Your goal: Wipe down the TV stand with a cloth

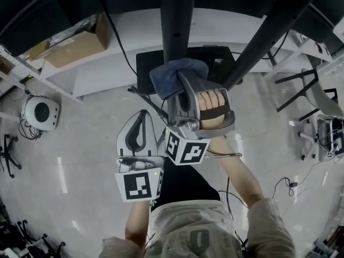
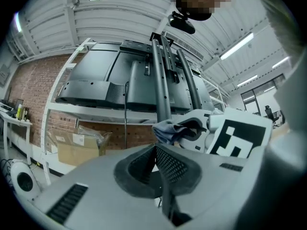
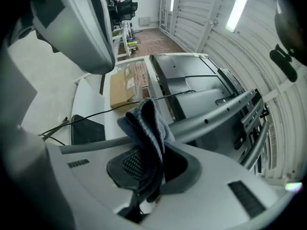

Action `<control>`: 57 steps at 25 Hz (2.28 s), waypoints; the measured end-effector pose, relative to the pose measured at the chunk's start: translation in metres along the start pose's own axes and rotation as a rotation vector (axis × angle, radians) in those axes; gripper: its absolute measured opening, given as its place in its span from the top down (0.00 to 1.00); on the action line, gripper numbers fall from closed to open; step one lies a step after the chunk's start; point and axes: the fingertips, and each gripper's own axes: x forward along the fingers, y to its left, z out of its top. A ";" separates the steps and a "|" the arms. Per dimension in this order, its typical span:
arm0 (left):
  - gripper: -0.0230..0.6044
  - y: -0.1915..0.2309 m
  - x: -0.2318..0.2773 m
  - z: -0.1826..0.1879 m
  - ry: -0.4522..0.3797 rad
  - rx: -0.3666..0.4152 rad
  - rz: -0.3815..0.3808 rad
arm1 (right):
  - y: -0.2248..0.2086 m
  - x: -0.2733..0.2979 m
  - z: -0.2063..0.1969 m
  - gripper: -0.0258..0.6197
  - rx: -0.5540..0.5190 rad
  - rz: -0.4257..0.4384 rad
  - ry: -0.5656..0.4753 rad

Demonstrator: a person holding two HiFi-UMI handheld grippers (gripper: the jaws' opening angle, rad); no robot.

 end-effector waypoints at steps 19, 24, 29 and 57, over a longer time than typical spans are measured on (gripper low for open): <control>0.94 -0.010 0.023 -0.166 0.005 -0.089 -0.081 | 0.209 -0.022 -0.060 0.87 -0.048 0.111 0.037; 0.94 -0.005 0.018 -0.130 -0.017 -0.119 -0.044 | 0.205 -0.028 -0.057 0.87 -0.053 0.182 0.059; 0.94 0.006 0.004 0.008 -0.050 -0.097 -0.003 | 0.060 -0.047 -0.022 0.87 0.109 0.096 0.051; 0.94 -0.020 -0.055 0.322 -0.205 0.015 -0.021 | -0.274 -0.122 0.063 0.87 1.387 0.119 -0.120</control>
